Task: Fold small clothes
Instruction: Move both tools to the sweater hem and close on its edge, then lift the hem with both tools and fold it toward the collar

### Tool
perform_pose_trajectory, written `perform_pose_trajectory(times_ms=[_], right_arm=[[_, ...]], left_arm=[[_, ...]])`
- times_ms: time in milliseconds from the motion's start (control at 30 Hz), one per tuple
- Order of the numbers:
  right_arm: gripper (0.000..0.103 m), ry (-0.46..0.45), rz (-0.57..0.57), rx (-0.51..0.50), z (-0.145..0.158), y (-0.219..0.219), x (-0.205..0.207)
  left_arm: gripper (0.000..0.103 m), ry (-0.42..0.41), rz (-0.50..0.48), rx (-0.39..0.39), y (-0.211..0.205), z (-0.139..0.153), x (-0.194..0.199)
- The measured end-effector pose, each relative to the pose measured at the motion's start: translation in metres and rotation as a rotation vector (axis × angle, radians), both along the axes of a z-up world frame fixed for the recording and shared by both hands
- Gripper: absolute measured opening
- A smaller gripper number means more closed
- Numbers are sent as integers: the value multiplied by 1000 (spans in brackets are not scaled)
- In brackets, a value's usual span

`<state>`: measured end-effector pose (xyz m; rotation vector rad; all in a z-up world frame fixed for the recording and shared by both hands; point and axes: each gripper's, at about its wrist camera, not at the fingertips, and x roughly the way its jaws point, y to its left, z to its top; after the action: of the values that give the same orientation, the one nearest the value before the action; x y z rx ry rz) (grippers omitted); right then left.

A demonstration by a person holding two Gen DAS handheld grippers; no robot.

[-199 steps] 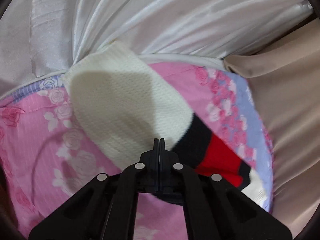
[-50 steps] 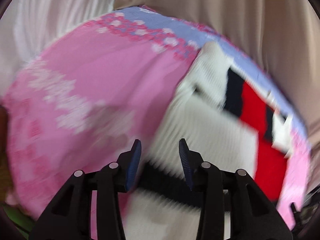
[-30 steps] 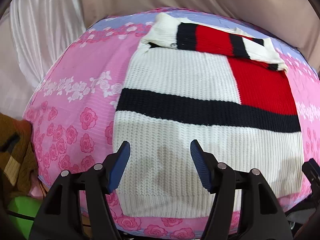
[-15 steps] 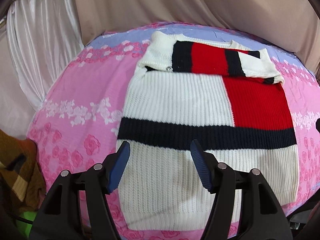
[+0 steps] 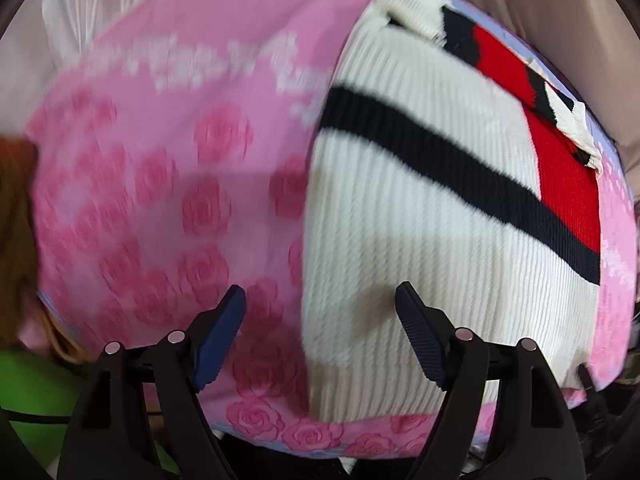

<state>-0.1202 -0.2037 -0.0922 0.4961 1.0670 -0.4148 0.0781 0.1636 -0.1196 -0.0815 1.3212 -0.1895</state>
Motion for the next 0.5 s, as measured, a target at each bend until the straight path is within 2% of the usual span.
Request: perform_pose_trajectory(times_ms=[100, 200, 233, 267, 300, 333, 367, 400, 500], right_arm=[[62, -18, 1, -1, 1, 4, 0], [62, -29, -1, 21, 0, 3, 6], [60, -40, 3, 46, 0, 2, 7], [44, -50, 10, 74, 0, 1, 9], [19, -41, 18, 91, -2, 1, 12], [10, -37, 22, 119, -4, -1, 14], [10, -47, 7, 153, -4, -5, 14], [10, -57, -4, 170, -2, -7, 13], [9, -93, -1, 162, 18, -11, 10]], left_arm=[[75, -13, -5, 4, -5, 0, -3], [74, -6, 6, -12, -7, 0, -4], [67, -4, 5, -26, -8, 0, -3], [61, -4, 0, -37, -8, 1, -4], [49, 0, -26, -54, -11, 2, -5], [24, 5, -45, -64, -15, 3, -4], [17, 20, -67, -85, -19, 3, -4], [14, 33, -63, -110, -19, 4, -3], [12, 46, -37, -160, -15, 14, -4]])
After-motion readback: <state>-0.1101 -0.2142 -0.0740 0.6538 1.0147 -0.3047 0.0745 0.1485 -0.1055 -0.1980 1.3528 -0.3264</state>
